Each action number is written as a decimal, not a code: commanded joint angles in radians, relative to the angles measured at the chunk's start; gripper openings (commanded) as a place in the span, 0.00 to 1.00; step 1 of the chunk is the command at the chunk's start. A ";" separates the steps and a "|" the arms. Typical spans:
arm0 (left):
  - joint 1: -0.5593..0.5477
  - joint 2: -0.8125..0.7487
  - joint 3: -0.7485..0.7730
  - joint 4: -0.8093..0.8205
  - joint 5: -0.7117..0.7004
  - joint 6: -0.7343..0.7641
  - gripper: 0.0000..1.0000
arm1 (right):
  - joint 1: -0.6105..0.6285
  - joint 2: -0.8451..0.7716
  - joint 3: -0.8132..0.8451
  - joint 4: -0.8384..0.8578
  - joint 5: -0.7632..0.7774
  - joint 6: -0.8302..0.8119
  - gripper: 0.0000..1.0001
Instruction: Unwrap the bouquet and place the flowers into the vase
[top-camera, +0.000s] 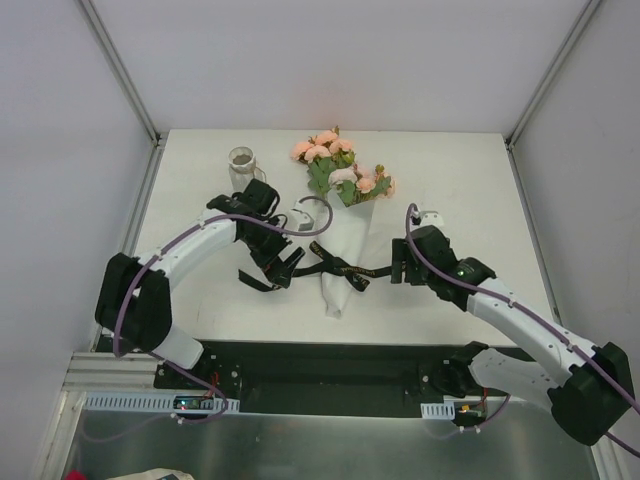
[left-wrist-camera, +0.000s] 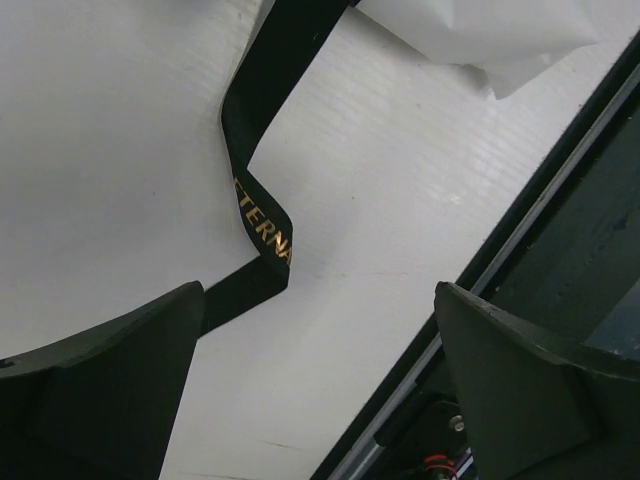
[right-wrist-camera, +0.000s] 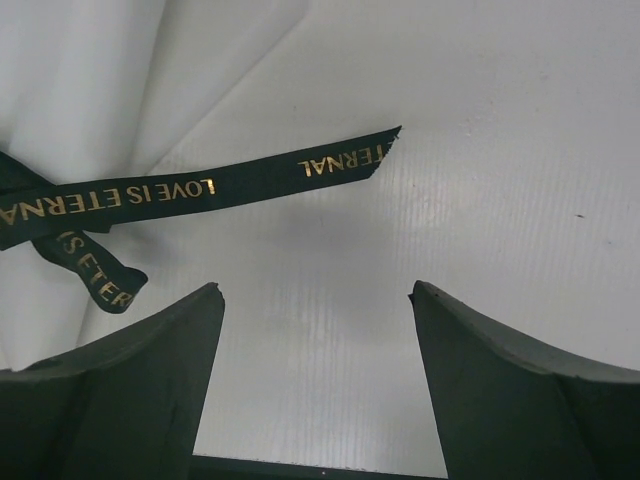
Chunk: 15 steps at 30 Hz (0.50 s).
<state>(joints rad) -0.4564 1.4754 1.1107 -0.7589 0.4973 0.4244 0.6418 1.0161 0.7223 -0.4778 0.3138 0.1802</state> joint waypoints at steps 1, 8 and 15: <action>-0.068 0.101 0.040 0.105 -0.083 0.059 0.99 | 0.045 -0.002 -0.035 0.033 0.160 -0.010 0.81; -0.093 0.229 0.063 0.176 -0.135 0.083 0.98 | 0.087 0.012 -0.080 0.146 0.130 -0.059 0.98; -0.110 0.293 0.060 0.196 -0.193 0.111 0.63 | 0.091 0.018 -0.107 0.217 0.093 -0.120 0.94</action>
<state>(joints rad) -0.5514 1.7512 1.1423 -0.5777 0.3496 0.4961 0.7254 1.0355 0.6369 -0.3447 0.4110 0.1089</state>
